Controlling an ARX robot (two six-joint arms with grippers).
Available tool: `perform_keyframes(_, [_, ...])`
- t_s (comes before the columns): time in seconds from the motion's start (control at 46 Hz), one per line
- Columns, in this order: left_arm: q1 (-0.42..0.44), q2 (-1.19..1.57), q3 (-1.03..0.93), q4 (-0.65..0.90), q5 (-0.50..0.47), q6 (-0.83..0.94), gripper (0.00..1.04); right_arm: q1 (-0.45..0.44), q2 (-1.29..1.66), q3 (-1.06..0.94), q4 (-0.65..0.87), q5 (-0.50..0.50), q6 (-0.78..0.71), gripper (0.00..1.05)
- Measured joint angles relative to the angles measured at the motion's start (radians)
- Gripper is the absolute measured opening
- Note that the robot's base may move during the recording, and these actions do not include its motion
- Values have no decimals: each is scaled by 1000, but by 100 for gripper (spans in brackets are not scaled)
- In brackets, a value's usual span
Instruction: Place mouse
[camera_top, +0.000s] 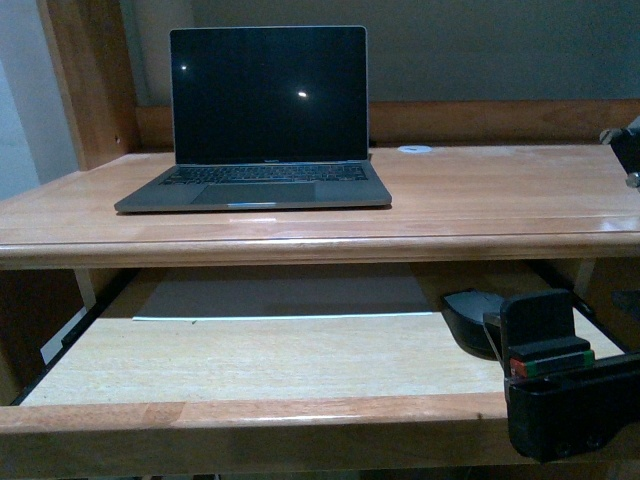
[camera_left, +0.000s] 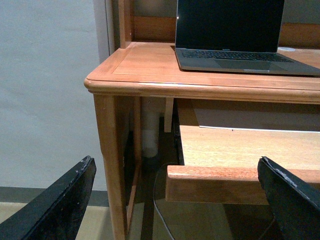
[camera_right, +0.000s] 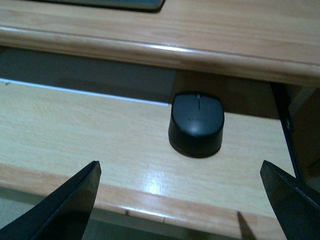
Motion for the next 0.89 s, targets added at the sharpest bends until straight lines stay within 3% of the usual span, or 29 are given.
perform_keyframes(0.304, [0, 0, 0, 0, 0, 0, 98, -2, 26, 3, 56, 13, 1, 98])
perform_keyframes(0.891, [0, 0, 0, 0, 0, 0, 98, -123, 463, 265, 126, -69, 63, 98])
